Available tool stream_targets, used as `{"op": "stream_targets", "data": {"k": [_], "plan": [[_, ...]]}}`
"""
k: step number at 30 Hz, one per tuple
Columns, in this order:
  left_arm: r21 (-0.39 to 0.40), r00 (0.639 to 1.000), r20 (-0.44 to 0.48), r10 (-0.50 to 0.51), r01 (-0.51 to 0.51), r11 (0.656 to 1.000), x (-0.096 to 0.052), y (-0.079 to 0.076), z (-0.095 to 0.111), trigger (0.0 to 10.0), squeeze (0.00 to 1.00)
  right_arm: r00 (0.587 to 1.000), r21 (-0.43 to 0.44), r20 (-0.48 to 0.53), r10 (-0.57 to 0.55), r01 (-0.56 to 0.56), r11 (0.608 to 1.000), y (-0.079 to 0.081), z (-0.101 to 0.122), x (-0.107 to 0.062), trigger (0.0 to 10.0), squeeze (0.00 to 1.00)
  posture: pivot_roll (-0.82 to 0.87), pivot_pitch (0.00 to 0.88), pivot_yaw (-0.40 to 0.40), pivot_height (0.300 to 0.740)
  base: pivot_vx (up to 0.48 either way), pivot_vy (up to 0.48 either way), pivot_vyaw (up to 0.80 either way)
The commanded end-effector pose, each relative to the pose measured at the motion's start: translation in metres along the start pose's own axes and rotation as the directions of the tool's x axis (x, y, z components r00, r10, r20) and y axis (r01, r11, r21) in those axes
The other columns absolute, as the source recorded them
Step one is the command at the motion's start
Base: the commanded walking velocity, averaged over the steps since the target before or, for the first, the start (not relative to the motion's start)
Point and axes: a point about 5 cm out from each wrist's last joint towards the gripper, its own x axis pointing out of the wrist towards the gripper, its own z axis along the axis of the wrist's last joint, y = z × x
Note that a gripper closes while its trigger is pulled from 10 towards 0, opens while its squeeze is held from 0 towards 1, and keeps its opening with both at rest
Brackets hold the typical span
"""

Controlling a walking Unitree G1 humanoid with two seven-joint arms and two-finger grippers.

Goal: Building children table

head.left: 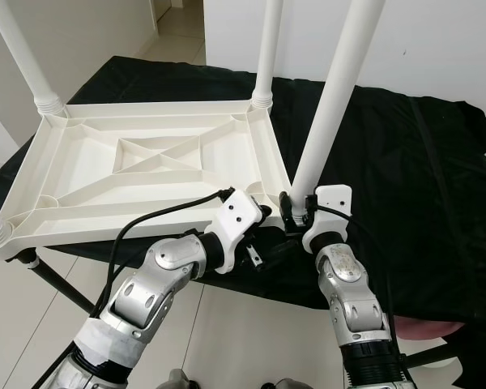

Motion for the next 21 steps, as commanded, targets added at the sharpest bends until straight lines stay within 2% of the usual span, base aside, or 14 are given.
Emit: {"op": "stream_targets", "data": {"k": [1,3,4,7,8,9,11,12,13,15,17,21], "plan": [[0.002,0.999,-0.013,-0.034,0.034,0.999,0.001,-0.002,-0.003,10.0,0.00,0.996,0.004,-0.032,0.086,-0.086,0.996,-0.004,-0.003,0.003,10.0,0.00,-0.09,0.051,0.004,0.740,0.000,0.000,0.00],[0.002,0.999,-0.013,-0.034,0.034,0.999,0.001,-0.002,-0.003,10.0,0.00,0.996,0.004,-0.032,0.086,-0.086,0.996,-0.004,-0.003,0.003,10.0,0.00,-0.09,0.051,0.004,0.740,0.000,0.000,0.00],[0.002,0.999,-0.013,-0.035,0.035,0.999,0.001,-0.002,-0.002,10.0,0.00,0.984,-0.009,-0.049,0.170,-0.171,0.985,-0.006,-0.004,0.005,10.0,0.00,-0.09,0.052,0.006,0.740,0.000,0.000,0.00],[0.002,0.999,-0.013,-0.035,0.035,0.999,0.001,-0.002,-0.002,10.0,0.00,0.984,-0.009,-0.049,0.170,-0.171,0.985,-0.006,-0.004,0.005,10.0,0.00,-0.09,0.052,0.006,0.740,0.000,0.000,0.00],[0.003,0.999,-0.013,-0.035,0.035,0.999,0.000,-0.001,-0.002,10.0,0.00,0.958,-0.058,-0.050,0.282,-0.285,0.957,-0.009,-0.004,0.008,10.0,0.00,-0.09,0.053,0.013,0.740,0.000,0.000,0.00],[0.003,0.999,-0.013,-0.035,0.035,0.999,0.000,-0.001,-0.002,10.0,0.00,0.958,-0.058,-0.050,0.282,-0.285,0.957,-0.009,-0.004,0.008,10.0,0.00,-0.09,0.053,0.013,0.740,0.000,0.000,0.00],[0.005,0.999,-0.014,-0.035,0.035,0.999,0.000,0.000,-0.002,10.0,0.00,0.904,-0.118,-0.076,0.420,-0.427,0.897,-0.015,-0.004,0.016,10.0,0.00,-0.09,0.050,0.020,0.740,0.000,0.000,0.00],[0.005,0.999,-0.014,-0.035,0.035,0.999,0.000,0.000,-0.002,10.0,0.00,0.904,-0.118,-0.076,0.420,-0.427,0.897,-0.015,-0.004,0.016,10.0,0.00,-0.09,0.050,0.020,0.740,0.000,0.000,0.00],[0.006,0.999,-0.014,-0.036,0.036,0.999,0.000,0.000,-0.001,10.0,0.00,0.884,-0.140,-0.082,0.460,-0.467,0.873,-0.017,-0.003,0.020,10.0,0.00,-0.08,0.046,0.020,0.740,0.000,0.000,0.00],[0.007,0.999,-0.014,-0.038,0.038,0.999,0.000,0.000,-0.001,10.0,0.00,0.872,-0.146,-0.095,0.481,-0.490,0.860,-0.018,-0.004,0.023,10.0,0.00,-0.08,0.046,0.020,0.740,0.000,0.000,0.00],[0.008,0.998,-0.019,-0.055,0.055,0.998,0.000,-0.002,-0.001,10.0,0.00,0.846,-0.169,-0.102,0.523,-0.533,0.829,-0.017,-0.003,0.028,10.0,0.00,-0.08,0.040,0.017,0.740,0.000,0.000,0.00],[0.005,0.998,-0.023,-0.061,0.061,0.998,-0.001,-0.003,-0.003,10.0,0.00,0.836,-0.177,-0.108,0.539,-0.549,0.817,-0.016,-0.003,0.031,10.0,0.00,-0.07,0.038,0.016,0.740,0.000,0.000,0.00]]}}
